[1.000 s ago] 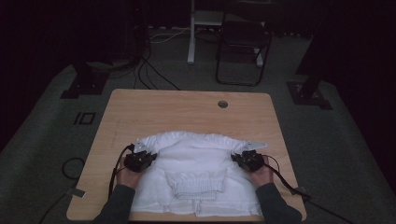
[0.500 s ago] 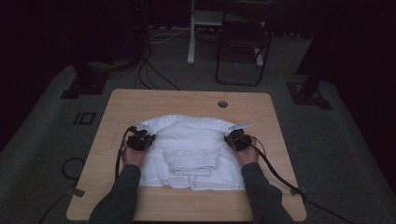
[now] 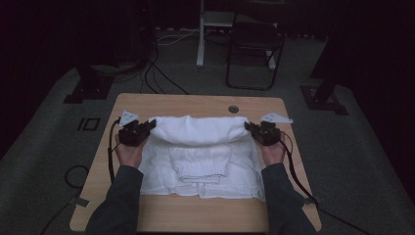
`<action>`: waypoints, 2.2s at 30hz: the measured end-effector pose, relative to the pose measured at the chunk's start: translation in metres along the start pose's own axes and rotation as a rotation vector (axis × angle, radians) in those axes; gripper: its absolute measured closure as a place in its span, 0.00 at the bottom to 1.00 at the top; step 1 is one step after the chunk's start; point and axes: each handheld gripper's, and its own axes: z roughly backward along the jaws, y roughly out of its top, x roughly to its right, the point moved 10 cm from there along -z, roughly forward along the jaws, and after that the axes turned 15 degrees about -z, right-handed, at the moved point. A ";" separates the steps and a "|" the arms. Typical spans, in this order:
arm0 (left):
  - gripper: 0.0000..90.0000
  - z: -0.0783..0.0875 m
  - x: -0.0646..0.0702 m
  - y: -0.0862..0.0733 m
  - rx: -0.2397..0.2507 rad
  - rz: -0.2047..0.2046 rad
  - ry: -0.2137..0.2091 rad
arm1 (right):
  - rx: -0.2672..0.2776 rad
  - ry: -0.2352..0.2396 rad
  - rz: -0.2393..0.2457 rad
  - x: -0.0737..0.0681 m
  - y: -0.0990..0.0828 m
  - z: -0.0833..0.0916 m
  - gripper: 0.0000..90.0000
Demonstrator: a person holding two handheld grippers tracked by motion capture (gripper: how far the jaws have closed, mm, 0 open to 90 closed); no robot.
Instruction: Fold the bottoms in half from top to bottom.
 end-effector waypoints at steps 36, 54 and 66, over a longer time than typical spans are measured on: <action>0.72 -0.054 0.100 -0.072 -0.302 -0.053 -0.196 | -0.207 -0.024 0.067 -0.057 -0.084 -0.040 0.65; 0.70 -0.024 0.119 -0.110 -0.314 -0.069 -0.223 | -0.243 -0.008 0.071 -0.058 -0.131 -0.011 0.64; 0.73 0.016 0.105 -0.143 -0.319 -0.121 -0.101 | -0.305 -0.032 0.127 -0.050 -0.166 0.014 0.70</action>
